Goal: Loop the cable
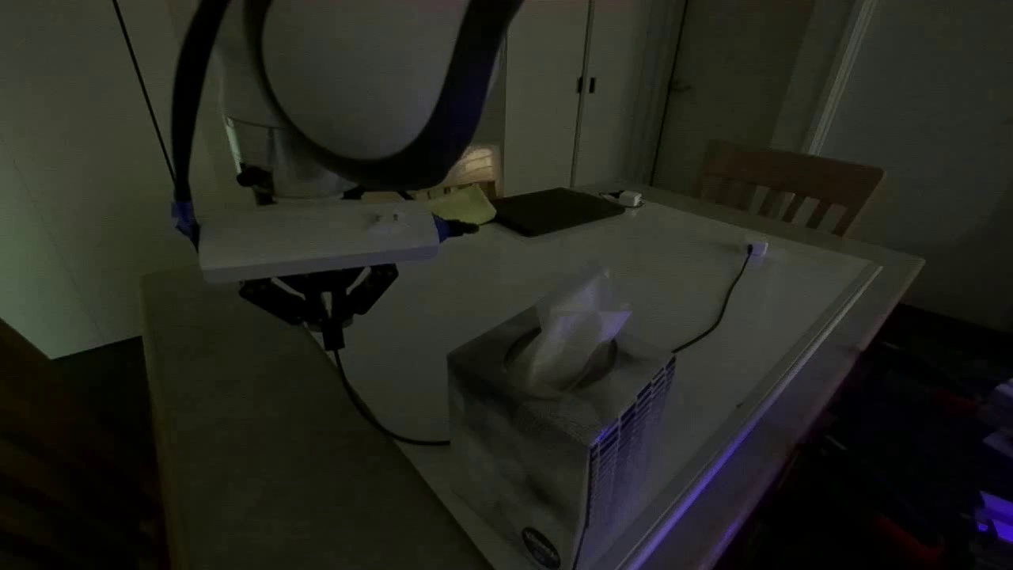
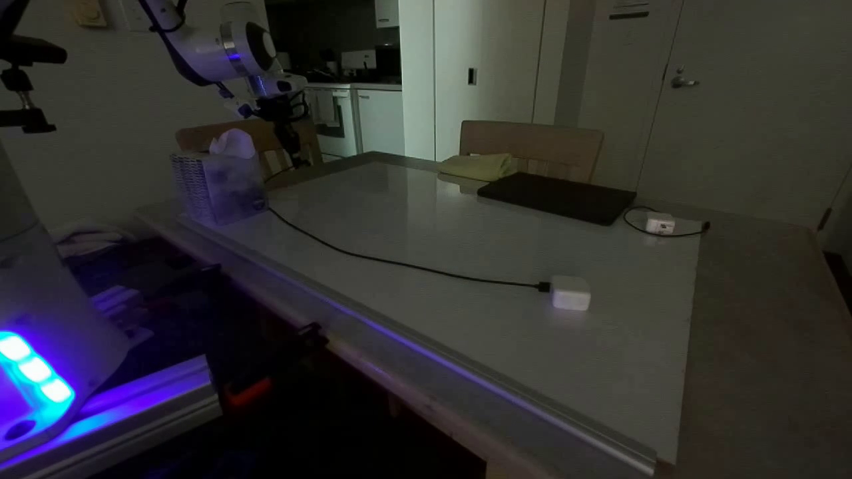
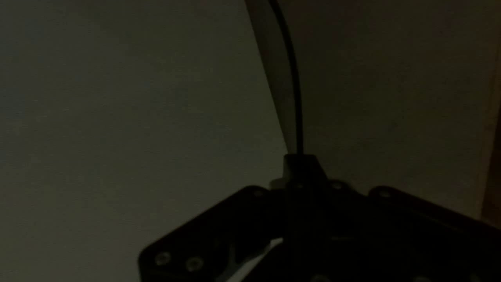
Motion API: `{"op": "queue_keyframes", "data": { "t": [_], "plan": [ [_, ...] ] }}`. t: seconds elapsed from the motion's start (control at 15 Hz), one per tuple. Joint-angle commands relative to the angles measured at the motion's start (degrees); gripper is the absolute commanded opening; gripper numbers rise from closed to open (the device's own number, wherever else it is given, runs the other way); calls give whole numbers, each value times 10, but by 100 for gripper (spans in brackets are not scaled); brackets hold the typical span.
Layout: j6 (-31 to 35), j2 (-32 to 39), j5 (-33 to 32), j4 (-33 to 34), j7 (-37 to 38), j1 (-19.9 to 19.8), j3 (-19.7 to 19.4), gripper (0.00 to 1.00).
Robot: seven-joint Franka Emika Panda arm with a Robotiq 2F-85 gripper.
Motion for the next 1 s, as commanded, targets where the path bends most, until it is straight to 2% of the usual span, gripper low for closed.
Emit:
{"op": "queue_keyframes", "data": {
  "t": [0.0,0.13,0.2,0.4,0.67,0.93],
  "plan": [
    [-2,1,-9,3,6,-8,9,4],
    [-2,1,-9,2,6,-8,9,4],
    [-2,1,-9,2,6,-8,9,1],
    [-36,-1,-10,8,45,1,-4,1],
    [-55,-12,-2,4,148,-2,-15,1],
    [-39,-28,-3,-20,253,-14,-26,1]
  ]
}}
